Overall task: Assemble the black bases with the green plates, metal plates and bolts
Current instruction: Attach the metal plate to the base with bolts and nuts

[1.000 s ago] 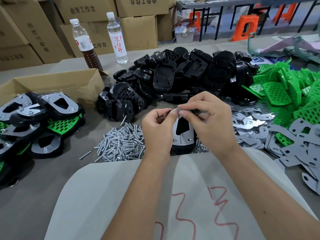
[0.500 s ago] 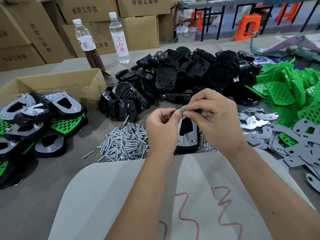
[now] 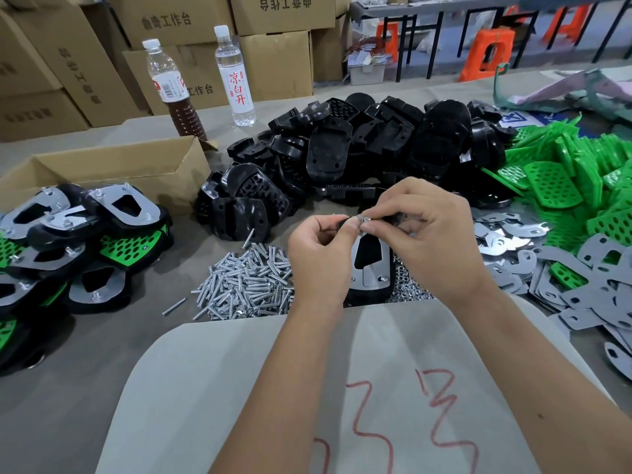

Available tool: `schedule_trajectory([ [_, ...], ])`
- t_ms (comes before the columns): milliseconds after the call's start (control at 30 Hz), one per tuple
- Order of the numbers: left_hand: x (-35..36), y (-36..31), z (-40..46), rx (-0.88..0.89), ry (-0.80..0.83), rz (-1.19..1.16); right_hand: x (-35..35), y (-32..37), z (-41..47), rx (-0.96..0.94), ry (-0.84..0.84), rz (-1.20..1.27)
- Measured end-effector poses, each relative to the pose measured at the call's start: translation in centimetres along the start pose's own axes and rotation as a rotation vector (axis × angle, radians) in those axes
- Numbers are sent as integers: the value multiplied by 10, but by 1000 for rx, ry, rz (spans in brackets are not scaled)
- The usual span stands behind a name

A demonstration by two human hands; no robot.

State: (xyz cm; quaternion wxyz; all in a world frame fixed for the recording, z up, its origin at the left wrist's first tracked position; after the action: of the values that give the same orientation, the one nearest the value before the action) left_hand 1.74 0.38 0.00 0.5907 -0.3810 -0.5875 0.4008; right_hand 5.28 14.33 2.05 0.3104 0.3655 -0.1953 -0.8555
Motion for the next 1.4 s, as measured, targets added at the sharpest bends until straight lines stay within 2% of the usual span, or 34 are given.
schedule_trajectory([
  [267, 0, 0, 1, 19, 3, 9, -1, -1, -2, -11, -30, -67],
  [567, 0, -2, 1, -46, -35, -33, 3, -3, -9, 87, 46, 65],
  [700, -1, -2, 1, -104, -67, -53, -1, -9, -11, 138, -58, 125],
  [833, -2, -2, 0, -109, -72, -55, 3, -1, -12, 130, 64, 112],
  [967, -2, -3, 0, -130, -103, -71, 1, -6, -12, 153, -73, 134],
  [1133, -2, -2, 0, -107, -79, -61, 8, 1, -12, 137, 97, 63],
  [1167, -2, -2, 1, -107, -83, -60, 8, 2, -11, 159, 86, 93],
  [1233, -2, -1, 1, -113, -93, -59, 5, -3, -11, 188, -50, 129],
  [1300, -2, -1, 1, -111, -91, -54, 1, -7, -11, 186, -90, 135],
  [1400, -2, -1, 1, -83, -63, -40, 5, -3, -12, 160, 28, 124],
])
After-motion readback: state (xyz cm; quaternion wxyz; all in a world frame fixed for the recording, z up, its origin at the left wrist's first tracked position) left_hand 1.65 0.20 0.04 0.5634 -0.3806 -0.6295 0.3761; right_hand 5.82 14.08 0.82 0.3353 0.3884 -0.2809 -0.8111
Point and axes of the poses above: each hand's wrist, its own z-axis towards the middle knuckle, its own x-axis out of the palm, y = z × x, the point moved 1 cm from there along z, towards the middle knuckle, and after that the axes turned 13 degrees about -z, right-handed, at the moved point
